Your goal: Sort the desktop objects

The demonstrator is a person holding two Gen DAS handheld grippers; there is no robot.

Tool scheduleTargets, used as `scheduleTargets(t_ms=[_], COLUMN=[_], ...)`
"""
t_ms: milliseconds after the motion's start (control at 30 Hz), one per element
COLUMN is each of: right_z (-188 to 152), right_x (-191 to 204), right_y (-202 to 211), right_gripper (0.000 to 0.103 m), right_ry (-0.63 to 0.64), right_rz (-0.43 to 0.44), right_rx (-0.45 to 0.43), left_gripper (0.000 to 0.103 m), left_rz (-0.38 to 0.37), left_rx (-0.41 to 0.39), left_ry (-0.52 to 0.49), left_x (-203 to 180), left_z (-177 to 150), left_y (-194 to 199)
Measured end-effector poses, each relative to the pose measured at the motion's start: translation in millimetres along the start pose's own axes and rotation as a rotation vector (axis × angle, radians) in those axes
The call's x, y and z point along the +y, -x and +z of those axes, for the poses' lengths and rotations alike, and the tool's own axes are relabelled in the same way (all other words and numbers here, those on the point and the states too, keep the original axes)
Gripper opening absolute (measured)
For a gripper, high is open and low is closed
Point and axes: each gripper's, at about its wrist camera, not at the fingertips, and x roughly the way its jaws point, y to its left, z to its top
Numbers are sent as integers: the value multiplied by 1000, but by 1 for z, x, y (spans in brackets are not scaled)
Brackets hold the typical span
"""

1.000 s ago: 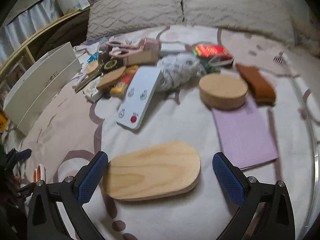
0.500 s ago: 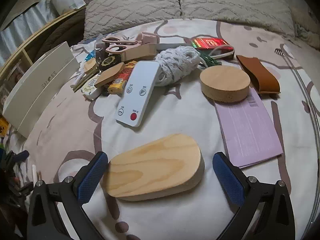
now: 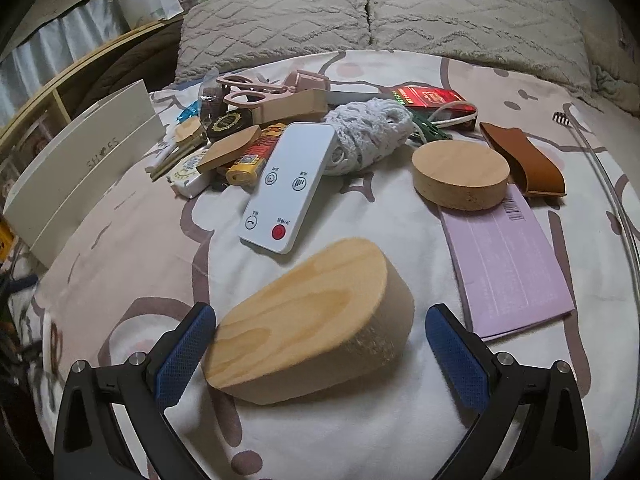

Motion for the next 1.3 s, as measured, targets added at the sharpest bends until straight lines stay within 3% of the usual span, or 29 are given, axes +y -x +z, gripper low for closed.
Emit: scheduleTargets(t_ms=[200, 400, 600, 700, 833, 1100, 1300], right_z=[-1, -4, -7, -7, -9, -15, -21], right_x=[1, 31, 48, 47, 53, 70, 74], right_y=[2, -3, -5, -4, -4, -1, 11], right_gripper=[103, 103, 103, 103, 103, 103, 103], right_ry=[4, 155, 247, 242, 271, 356, 376], right_rz=[7, 46, 93, 129, 168, 240, 382], right_rx=[-20, -3, 14, 10, 15, 40, 30], left_gripper=[103, 103, 103, 103, 103, 103, 103], left_rz=[19, -169, -196, -178, -97, -21, 38], left_rx=[-21, -76, -61, -38, -11, 14, 33], left_ry=[61, 164, 136, 130, 107, 122, 142], left_x=[14, 1, -37, -48, -52, -22, 0], left_z=[1, 4, 8, 7, 1, -14, -22], left_y=[10, 31, 25, 14, 2, 4, 8])
